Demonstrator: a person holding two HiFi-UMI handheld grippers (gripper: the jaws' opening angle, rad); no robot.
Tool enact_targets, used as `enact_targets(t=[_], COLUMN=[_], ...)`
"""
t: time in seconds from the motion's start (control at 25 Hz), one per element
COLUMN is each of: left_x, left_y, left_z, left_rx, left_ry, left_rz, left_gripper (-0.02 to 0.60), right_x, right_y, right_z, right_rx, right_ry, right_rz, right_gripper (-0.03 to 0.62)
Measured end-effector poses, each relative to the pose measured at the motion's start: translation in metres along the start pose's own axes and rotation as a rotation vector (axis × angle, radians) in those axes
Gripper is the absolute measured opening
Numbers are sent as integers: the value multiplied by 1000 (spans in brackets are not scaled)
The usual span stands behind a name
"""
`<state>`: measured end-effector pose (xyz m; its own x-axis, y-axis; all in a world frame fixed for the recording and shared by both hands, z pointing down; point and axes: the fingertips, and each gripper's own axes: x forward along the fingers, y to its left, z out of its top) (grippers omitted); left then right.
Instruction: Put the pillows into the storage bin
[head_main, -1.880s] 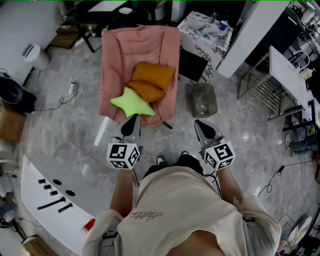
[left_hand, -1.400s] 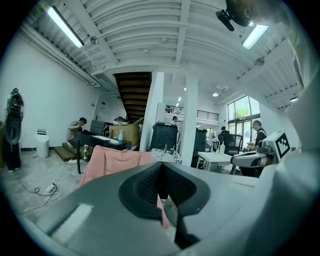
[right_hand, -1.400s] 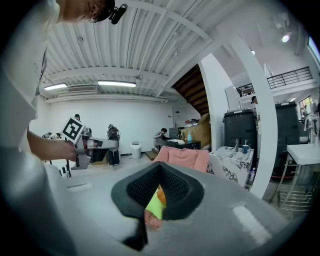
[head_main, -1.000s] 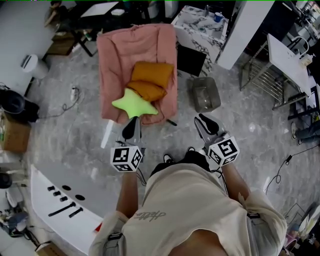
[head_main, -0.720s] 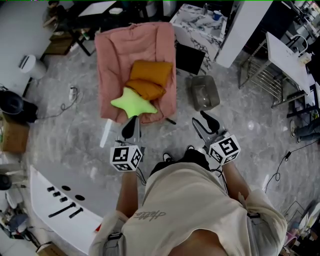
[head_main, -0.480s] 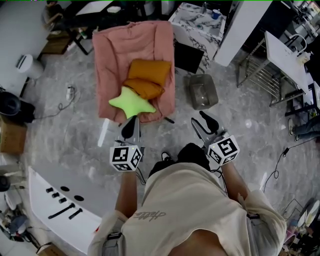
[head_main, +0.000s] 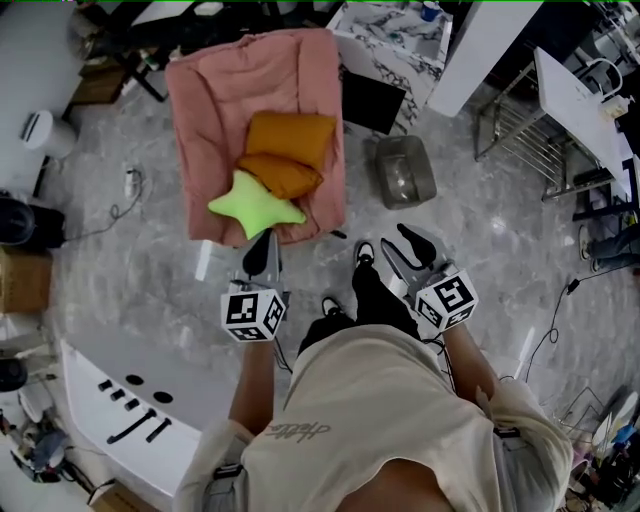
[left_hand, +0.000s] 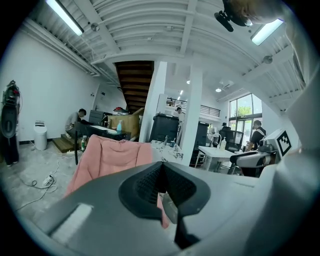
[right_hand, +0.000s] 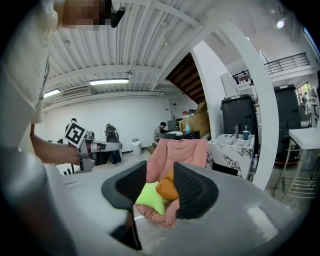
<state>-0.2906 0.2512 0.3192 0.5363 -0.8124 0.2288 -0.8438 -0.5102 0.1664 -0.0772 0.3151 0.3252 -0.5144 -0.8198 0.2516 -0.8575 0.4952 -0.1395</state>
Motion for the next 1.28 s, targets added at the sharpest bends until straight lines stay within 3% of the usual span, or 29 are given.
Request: enact_targets(t=[0.24,0.68,0.96,1.12,1.28], left_x=[52,128,150,156,165], left_y=[1,2,14,24,43], left_z=[38,65,62,55,58], left_rx=[60,101,54,36,0], left_ry=[-19,27,26,48,9], left_rz=[-8,38,122,135,152], left_gripper=[18,18,18,18,18], right_x=[52,124,165,181,198], right_y=[-47,-127,-143,-147,-149], right_z=[16,20,2,3,0], right_rx=[-5,21,12,15,65], right_ry=[-12,27,103,129,156], right_rz=[45,148,261,279,279], right_gripper=[172,172,172,172,172])
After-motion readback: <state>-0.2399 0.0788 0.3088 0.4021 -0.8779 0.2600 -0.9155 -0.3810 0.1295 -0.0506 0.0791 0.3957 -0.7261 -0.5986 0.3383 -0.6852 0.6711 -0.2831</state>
